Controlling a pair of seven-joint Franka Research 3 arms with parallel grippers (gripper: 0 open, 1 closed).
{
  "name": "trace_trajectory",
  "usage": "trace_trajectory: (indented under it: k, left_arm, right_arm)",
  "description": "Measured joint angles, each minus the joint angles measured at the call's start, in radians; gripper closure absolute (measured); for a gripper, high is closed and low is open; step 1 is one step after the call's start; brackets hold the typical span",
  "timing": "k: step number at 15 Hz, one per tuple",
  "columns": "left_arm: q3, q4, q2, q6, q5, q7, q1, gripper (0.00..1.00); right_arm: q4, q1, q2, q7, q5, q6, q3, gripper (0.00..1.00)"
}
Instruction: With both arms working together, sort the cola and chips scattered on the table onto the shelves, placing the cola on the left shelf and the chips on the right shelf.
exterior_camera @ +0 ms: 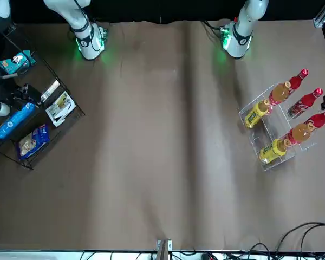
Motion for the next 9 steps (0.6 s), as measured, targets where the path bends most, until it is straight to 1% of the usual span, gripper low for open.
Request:
trace_trajectory:
  k: [3,5,8,9]
  left_arm:
    - [-0.086,0.002,-0.019,-0.010,0.000,-0.082,-0.008,0.00]
    - [-0.110,0.004,-0.033,-0.011,0.001,-0.127,-0.056,0.00]
    - [-0.106,0.004,-0.046,-0.019,0.002,-0.242,-0.186,0.00]
    - [-0.042,0.003,-0.047,-0.022,0.002,-0.313,-0.324,0.00]
  right_arm:
    - [0.000,-0.004,0.000,0.000,0.021,0.000,0.000,0.00]
    - [0.000,-0.005,0.000,0.000,0.023,0.000,0.000,0.00]
    - [0.002,-0.004,0.000,0.000,0.027,0.000,0.004,0.00]
    - [0.006,-0.003,0.000,0.000,0.030,-0.002,0.007,0.00]
